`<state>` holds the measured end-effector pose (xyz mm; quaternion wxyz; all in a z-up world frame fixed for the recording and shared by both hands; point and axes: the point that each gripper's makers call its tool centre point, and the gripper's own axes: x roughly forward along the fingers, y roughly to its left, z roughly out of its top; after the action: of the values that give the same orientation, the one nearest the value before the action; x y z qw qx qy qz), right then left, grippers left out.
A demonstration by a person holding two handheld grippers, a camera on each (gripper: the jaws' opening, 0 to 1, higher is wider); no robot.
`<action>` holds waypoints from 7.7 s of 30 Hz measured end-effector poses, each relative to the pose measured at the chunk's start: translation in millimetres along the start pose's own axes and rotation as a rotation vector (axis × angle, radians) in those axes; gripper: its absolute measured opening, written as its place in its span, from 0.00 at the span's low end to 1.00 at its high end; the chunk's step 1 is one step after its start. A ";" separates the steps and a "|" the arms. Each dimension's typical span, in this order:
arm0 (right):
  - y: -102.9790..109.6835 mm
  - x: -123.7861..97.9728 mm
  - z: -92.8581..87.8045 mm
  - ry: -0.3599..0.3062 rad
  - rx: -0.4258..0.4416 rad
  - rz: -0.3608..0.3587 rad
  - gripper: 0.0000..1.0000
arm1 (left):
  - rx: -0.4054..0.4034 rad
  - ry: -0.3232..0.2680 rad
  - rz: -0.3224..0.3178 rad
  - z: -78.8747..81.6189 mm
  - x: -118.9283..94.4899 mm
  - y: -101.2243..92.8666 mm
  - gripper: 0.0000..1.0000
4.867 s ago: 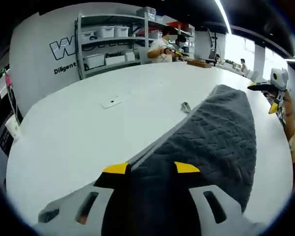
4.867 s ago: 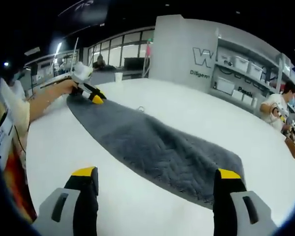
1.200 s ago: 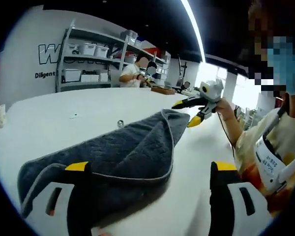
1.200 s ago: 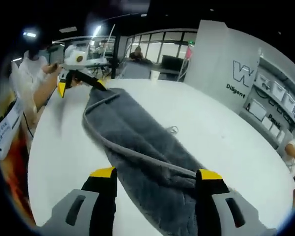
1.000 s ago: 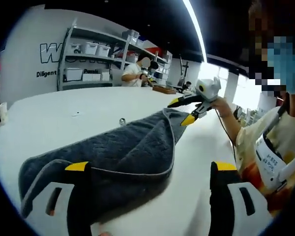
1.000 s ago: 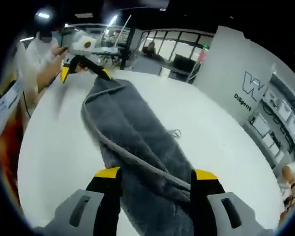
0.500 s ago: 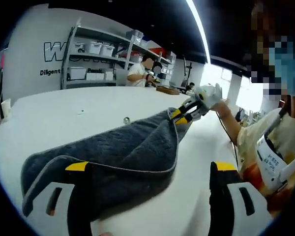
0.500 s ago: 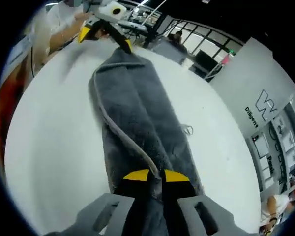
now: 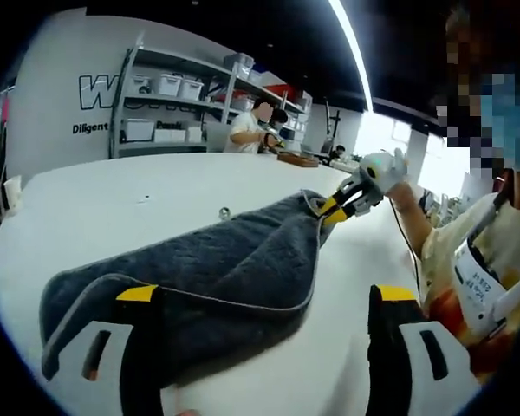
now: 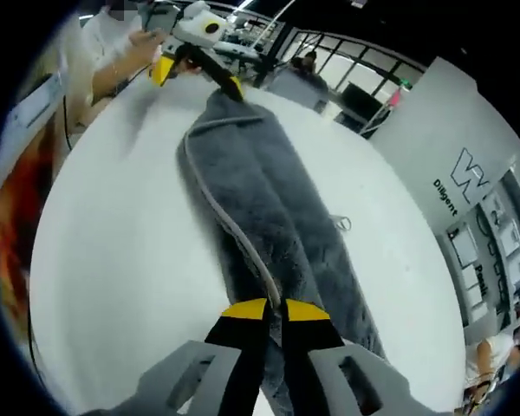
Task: Open the folded towel by lifting each exposed corner and separating the folded layers until the towel lies flat within the target outline without major curled edges
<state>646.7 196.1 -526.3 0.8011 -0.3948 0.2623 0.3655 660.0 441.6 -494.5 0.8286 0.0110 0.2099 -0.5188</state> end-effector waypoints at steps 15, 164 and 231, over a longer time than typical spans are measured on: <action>65.9 -35.7 10.6 0.039 0.001 0.163 0.00 | -0.016 0.002 0.013 -5.5 -5.2 3.1 0.97; -63.4 -42.7 -144.1 0.048 0.492 0.030 0.44 | -0.020 0.075 0.025 -18.5 -2.1 5.1 0.99; 21.4 -151.1 -198.7 -0.219 0.461 -0.081 0.00 | -0.015 0.075 0.020 -18.8 4.3 0.6 0.97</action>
<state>513.6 -15.9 -538.1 0.9075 -0.1699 0.2345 0.3042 655.8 442.6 -513.3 0.8256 0.0260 0.2445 -0.5079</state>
